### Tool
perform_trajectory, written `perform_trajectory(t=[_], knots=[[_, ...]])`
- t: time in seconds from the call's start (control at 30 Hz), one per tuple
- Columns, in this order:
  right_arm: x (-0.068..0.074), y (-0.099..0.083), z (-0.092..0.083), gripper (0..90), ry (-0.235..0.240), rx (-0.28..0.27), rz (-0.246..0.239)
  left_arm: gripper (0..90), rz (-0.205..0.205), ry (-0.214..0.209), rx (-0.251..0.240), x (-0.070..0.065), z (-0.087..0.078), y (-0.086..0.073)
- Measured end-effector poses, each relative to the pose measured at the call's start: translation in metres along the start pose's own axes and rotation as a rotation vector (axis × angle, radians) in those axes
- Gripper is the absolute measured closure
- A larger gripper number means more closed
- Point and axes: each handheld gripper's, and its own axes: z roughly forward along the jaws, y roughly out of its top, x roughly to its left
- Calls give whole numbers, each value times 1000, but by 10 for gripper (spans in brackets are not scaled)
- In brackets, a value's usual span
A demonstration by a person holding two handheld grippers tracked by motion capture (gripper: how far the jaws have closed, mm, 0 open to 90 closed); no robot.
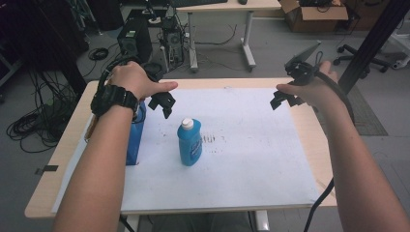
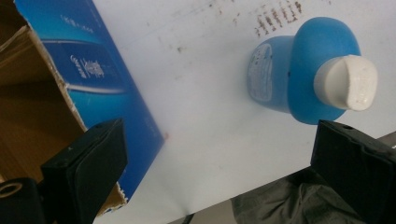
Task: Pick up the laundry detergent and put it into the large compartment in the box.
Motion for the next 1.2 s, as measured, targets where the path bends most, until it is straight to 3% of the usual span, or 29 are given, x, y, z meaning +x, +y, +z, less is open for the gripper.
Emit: perform_trajectory(t=[0.5, 1.2], knots=[[-4, -4, 2, 99, 2, 3, 1, 44, 64, 3, 1, -20, 2, 12], [-8, -9, 3, 99, 5, 0, 4, 46, 106, 9, -4, -53, 6, 21]])
